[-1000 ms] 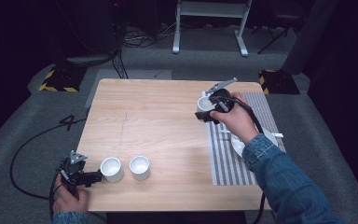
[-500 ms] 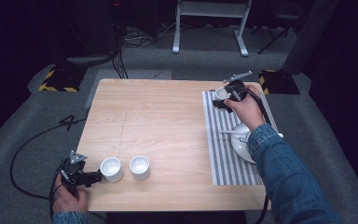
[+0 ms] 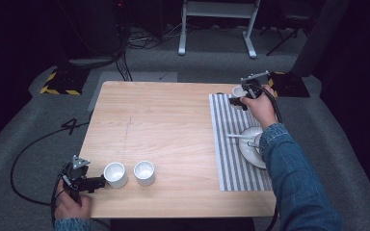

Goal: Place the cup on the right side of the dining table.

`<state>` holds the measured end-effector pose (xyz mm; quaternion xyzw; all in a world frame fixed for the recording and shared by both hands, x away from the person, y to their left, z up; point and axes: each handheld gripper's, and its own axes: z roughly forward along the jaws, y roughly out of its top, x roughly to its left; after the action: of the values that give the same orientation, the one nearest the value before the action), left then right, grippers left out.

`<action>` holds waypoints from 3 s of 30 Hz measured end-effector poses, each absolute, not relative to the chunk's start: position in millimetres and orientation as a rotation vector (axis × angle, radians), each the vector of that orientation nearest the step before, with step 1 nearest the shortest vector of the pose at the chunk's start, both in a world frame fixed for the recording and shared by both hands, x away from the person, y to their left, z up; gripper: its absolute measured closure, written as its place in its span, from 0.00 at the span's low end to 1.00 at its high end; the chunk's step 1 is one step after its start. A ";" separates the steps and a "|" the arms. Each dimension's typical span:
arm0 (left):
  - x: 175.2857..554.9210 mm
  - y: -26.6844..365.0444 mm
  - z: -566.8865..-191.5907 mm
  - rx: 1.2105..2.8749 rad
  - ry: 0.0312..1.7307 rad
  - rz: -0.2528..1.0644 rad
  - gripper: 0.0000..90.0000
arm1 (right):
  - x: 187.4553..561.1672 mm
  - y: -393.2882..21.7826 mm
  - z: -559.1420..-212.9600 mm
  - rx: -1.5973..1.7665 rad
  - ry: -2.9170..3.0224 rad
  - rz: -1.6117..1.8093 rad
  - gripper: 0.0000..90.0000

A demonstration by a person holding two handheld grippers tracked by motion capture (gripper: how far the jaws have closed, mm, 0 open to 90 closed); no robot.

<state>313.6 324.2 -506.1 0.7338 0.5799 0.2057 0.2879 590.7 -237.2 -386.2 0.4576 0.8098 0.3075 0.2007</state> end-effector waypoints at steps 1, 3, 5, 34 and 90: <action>313.6 324.2 -506.1 1.960 1.549 0.549 0.00 | 593.1 -240.2 -388.2 1.294 2.257 0.856 0.30; 313.6 324.2 -506.1 1.960 1.549 0.549 0.00 | 597.7 -246.7 -393.1 1.312 2.251 0.845 0.30; 313.6 324.2 -506.1 1.960 1.549 0.549 0.00 | 602.0 -252.9 -399.0 1.332 2.243 0.831 0.30; 313.6 324.2 -506.1 1.960 1.549 0.549 0.00 | 620.6 -275.0 -457.7 1.501 2.259 0.675 0.30; 313.6 324.2 -506.1 1.960 1.549 0.549 0.00 | 487.6 -223.7 -339.6 1.084 2.283 0.995 0.23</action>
<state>313.6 324.2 -506.1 0.7339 0.5799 0.2055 0.2879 487.6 -223.7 -339.6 0.3900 0.8216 0.3582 0.2111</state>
